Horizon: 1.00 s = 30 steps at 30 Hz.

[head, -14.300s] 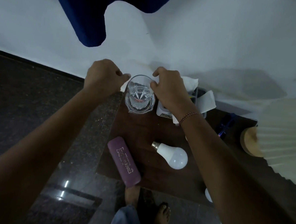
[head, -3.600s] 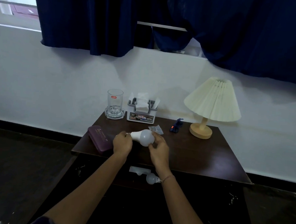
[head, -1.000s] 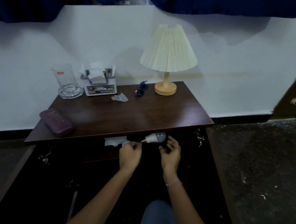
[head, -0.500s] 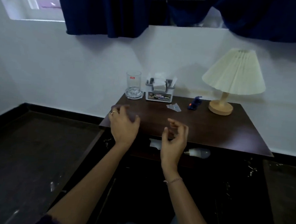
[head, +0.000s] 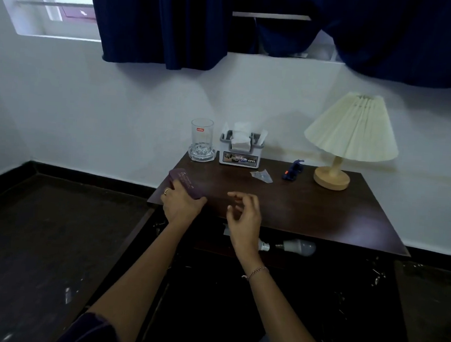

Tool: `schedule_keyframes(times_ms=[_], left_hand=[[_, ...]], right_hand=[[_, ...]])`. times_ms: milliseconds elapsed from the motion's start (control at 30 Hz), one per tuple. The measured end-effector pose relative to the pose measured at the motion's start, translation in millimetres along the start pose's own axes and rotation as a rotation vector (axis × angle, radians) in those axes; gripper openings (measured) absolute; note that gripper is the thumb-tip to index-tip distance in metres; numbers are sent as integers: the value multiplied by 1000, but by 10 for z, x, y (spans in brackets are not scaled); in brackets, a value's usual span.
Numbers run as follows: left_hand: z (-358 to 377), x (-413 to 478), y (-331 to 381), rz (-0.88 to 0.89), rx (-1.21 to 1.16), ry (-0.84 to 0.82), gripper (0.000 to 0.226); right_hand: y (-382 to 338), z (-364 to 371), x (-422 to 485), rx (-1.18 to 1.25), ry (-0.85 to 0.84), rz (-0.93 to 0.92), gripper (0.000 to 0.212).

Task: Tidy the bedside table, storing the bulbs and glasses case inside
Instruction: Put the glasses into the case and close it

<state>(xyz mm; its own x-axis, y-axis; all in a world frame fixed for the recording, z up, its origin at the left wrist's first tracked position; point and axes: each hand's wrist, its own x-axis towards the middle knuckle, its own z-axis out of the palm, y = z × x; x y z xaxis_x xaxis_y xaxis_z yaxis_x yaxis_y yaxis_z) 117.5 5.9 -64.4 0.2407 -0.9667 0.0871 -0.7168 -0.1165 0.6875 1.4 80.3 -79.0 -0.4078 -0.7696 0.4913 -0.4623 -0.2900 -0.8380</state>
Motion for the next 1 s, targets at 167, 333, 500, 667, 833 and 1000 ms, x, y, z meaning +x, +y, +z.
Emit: schedule_keyframes(times_ms=[167, 333, 500, 667, 833, 1000], left_hand=[[92, -110, 82, 47, -12, -22, 78], [205, -281, 211, 111, -50, -71, 73], [275, -364, 292, 141, -80, -101, 71], [301, -360, 294, 157, -96, -103, 72], [302, -307, 269, 170, -77, -88, 72], [349, -228, 269, 182, -69, -85, 76]], right_hand=[[86, 39, 34, -17, -67, 41, 32], [153, 56, 113, -69, -145, 123, 41], [205, -2, 231, -147, -247, 159, 58], [277, -84, 324, -205, -265, 138, 54], [410, -250, 638, -348, -206, 100, 49], [484, -309, 851, -386, -209, 102, 39]])
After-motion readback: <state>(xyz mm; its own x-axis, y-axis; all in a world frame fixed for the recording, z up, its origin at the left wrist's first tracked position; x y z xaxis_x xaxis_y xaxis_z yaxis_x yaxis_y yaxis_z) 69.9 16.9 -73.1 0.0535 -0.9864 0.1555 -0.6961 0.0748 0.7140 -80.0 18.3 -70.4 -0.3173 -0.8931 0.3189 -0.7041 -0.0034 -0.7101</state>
